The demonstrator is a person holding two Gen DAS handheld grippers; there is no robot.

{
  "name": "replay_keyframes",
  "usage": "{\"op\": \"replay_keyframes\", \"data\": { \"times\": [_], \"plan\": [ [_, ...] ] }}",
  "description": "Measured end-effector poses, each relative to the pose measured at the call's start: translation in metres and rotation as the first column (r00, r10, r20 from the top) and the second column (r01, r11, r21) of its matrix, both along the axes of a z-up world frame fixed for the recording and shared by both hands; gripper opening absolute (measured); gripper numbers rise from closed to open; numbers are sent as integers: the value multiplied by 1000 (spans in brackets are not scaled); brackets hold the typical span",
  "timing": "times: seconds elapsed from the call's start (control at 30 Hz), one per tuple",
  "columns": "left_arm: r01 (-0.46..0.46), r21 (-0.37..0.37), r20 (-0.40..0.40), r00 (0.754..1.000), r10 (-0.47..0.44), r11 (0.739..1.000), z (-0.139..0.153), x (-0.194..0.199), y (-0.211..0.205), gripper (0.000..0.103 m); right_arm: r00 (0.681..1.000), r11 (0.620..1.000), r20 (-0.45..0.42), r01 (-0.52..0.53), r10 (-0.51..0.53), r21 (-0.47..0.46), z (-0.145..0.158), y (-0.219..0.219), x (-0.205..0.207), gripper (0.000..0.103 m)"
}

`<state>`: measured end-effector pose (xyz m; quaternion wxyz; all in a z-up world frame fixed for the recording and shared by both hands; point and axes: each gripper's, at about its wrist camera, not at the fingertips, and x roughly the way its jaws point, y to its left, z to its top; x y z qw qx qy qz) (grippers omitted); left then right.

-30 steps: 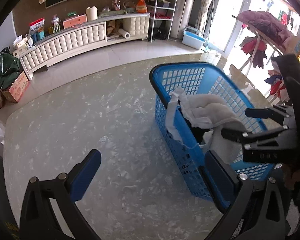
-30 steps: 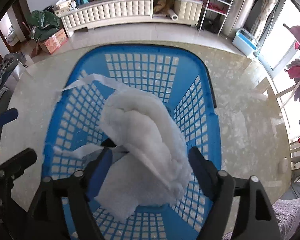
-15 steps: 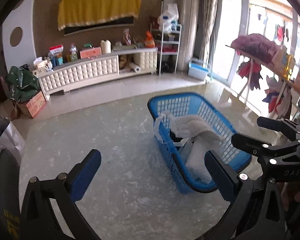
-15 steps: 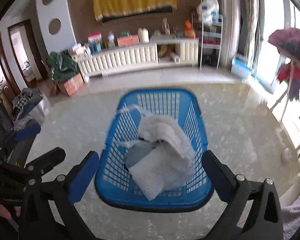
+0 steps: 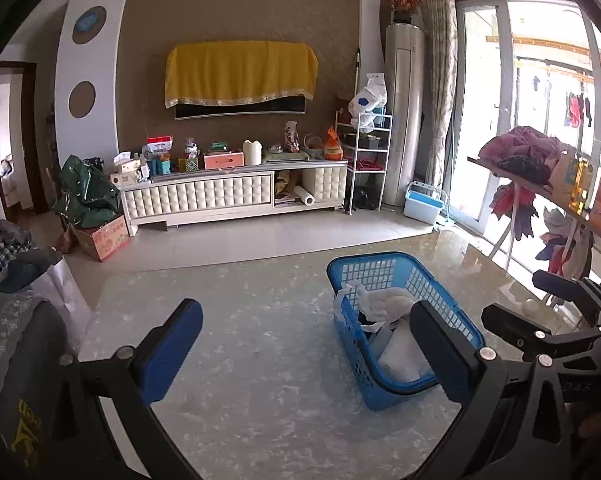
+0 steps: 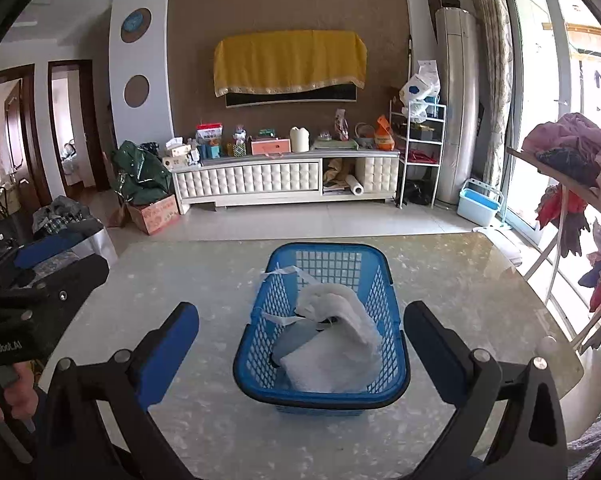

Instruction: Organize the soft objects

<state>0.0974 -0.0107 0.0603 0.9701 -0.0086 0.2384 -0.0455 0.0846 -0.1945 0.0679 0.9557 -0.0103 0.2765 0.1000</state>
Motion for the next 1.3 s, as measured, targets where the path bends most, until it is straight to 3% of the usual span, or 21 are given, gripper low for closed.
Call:
{"op": "replay_keyframes", "data": {
  "times": [1.3],
  "plan": [
    [1, 19, -11, 1000, -1, 1000, -1, -15, -8, 103, 1000, 1000, 28, -10, 10, 8, 0, 1, -15, 103]
  ]
}}
